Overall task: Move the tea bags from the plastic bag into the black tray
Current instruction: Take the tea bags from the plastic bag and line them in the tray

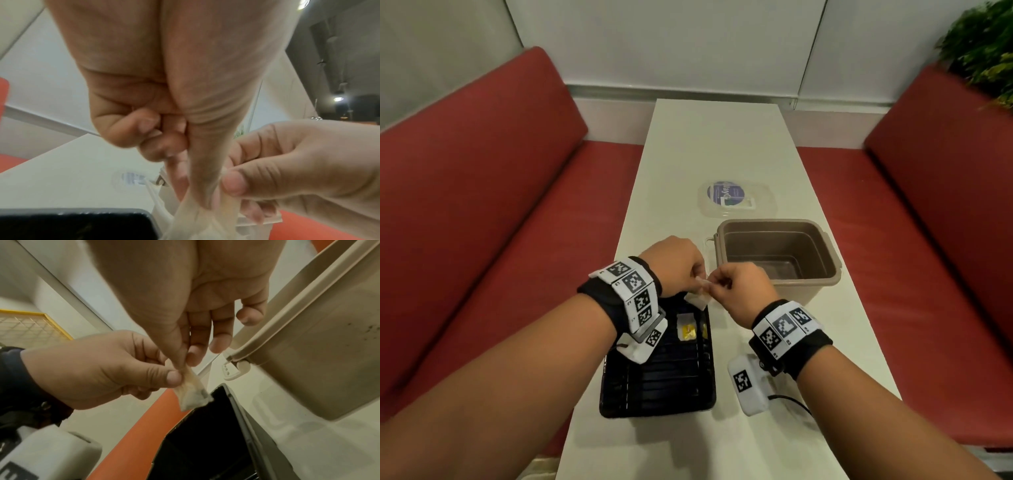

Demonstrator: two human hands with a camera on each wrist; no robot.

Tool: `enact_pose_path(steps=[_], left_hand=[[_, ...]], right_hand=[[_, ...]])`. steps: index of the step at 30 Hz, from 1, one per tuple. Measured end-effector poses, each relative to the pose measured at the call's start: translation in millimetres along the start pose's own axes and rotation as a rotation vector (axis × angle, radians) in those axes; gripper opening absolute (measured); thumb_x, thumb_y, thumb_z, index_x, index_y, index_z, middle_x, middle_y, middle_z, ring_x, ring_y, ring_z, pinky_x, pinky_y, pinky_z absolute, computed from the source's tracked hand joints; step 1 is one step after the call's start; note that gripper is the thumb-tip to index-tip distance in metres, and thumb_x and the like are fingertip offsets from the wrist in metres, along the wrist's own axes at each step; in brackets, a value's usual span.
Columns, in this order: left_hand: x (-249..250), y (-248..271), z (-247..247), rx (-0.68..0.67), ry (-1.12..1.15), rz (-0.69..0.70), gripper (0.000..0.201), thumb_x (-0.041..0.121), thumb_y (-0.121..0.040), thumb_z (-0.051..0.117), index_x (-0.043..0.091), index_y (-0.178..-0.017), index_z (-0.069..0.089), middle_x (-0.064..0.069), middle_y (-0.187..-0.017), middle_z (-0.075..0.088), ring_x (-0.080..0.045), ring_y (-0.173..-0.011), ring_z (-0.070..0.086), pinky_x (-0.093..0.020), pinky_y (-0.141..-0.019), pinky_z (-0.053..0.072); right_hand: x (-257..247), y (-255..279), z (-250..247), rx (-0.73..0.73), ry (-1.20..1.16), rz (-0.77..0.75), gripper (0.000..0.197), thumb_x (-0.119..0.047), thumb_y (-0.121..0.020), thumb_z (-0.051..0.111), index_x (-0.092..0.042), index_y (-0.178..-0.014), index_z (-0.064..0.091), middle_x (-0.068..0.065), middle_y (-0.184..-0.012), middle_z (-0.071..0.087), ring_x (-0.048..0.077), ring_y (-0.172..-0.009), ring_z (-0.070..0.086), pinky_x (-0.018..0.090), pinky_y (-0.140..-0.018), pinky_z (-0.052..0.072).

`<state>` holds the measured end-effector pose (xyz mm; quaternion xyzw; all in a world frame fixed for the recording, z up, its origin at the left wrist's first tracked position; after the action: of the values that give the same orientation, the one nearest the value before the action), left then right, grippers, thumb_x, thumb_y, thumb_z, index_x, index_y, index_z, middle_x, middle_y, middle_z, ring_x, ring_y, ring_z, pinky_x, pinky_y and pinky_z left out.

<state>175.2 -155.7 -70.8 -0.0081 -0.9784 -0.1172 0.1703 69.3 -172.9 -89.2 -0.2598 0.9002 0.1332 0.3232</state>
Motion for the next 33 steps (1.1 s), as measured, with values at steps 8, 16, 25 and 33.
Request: enact_pose_path(steps=[8, 16, 25, 33], left_hand=[[-54, -7, 30, -0.010, -0.085, -0.366, 0.014, 0.029, -0.085, 0.065, 0.023, -0.094, 0.075, 0.001, -0.094, 0.072, -0.022, -0.086, 0.066, -0.030, -0.072, 0.051], [-68, -18, 71, -0.119, -0.133, -0.554, 0.024, 0.008, -0.090, 0.051, 0.007, -0.104, 0.070, -0.012, -0.105, 0.069, -0.031, -0.091, 0.065, -0.032, -0.070, 0.046], [-63, -28, 91, -0.158, -0.154, -0.555, 0.024, 0.002, -0.091, 0.044, 0.005, -0.096, 0.067, -0.014, -0.105, 0.069, -0.031, -0.087, 0.063, -0.032, -0.069, 0.046], [-69, -23, 102, -0.238, -0.201, -0.589, 0.023, 0.001, -0.089, 0.049, 0.006, -0.103, 0.067, -0.012, -0.107, 0.068, -0.031, -0.095, 0.066, -0.034, -0.069, 0.046]], right_hand=[[35, -9, 45, -0.245, 0.152, 0.187, 0.042, -0.041, -0.082, 0.071, -0.020, -0.115, 0.058, 0.001, -0.103, 0.069, 0.021, -0.097, 0.064, 0.034, -0.086, 0.054], [45, 0, 67, -0.321, 0.147, 0.188, 0.031, -0.032, -0.090, 0.062, -0.013, -0.114, 0.065, 0.008, -0.107, 0.070, 0.026, -0.102, 0.066, 0.035, -0.087, 0.055], [56, 0, 78, -0.350, 0.040, 0.220, 0.029, -0.036, -0.087, 0.064, -0.018, -0.109, 0.061, 0.004, -0.099, 0.072, 0.024, -0.088, 0.068, 0.035, -0.078, 0.057], [64, -2, 86, -0.352, -0.022, 0.239, 0.023, -0.040, -0.086, 0.064, -0.022, -0.100, 0.062, 0.002, -0.094, 0.073, 0.024, -0.082, 0.069, 0.035, -0.078, 0.058]])
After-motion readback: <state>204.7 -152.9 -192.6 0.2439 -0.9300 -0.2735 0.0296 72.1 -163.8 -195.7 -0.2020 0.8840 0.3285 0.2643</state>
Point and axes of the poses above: each hand's wrist, its own y-axis away from the middle knuckle, its own z-axis out of the palm, x = y × z, the point moved 10 cm from there along -y, towards the middle knuckle
